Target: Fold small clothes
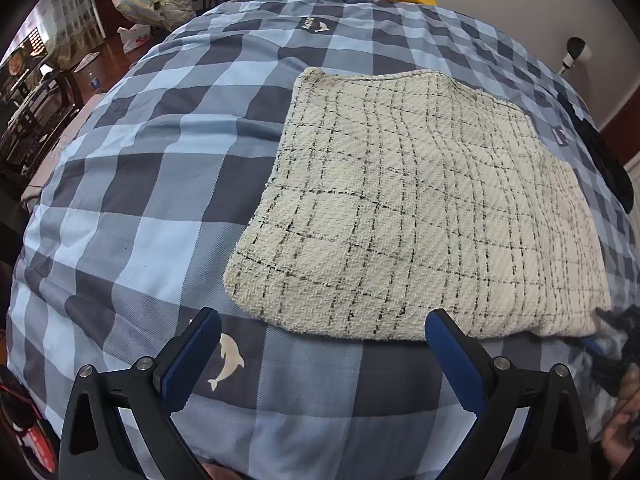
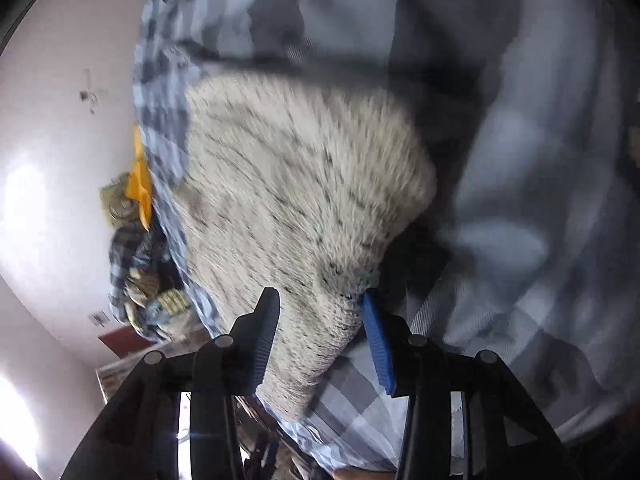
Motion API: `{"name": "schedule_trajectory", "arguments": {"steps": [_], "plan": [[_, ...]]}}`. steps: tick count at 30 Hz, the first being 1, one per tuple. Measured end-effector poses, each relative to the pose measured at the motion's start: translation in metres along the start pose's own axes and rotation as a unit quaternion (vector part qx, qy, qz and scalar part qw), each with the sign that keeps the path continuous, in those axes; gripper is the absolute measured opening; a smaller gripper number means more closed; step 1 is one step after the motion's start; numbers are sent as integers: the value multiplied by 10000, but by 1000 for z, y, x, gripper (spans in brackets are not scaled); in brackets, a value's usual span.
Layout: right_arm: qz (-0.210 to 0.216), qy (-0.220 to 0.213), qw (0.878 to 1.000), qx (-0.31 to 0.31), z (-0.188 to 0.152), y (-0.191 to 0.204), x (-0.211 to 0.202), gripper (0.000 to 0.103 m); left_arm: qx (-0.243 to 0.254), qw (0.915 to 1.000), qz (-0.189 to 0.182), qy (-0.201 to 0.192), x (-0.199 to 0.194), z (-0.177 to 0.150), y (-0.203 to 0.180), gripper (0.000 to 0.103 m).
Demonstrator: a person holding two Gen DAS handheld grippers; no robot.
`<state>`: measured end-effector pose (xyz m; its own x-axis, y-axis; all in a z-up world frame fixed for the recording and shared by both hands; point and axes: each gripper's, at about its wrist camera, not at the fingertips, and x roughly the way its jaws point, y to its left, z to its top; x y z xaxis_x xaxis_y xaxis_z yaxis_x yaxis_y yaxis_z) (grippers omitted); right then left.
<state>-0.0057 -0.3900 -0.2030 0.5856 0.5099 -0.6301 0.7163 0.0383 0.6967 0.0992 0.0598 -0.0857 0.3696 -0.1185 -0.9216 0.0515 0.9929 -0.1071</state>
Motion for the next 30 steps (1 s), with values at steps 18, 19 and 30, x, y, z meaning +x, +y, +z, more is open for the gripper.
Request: {"name": "schedule_trajectory", "arguments": {"steps": [18, 19, 30], "plan": [[-40, -855, 9947, -576, 12, 15, -11, 12, -219, 9996, -153, 68, -1, 1, 8, 103], [-18, -851, 9947, -575, 13, 14, -13, 11, -210, 9996, -143, 74, 0, 1, 8, 103], [333, -689, 9970, -131, 8, 1, -34, 13, -209, 9997, -66, 120, 2, -3, 9, 103]]}}
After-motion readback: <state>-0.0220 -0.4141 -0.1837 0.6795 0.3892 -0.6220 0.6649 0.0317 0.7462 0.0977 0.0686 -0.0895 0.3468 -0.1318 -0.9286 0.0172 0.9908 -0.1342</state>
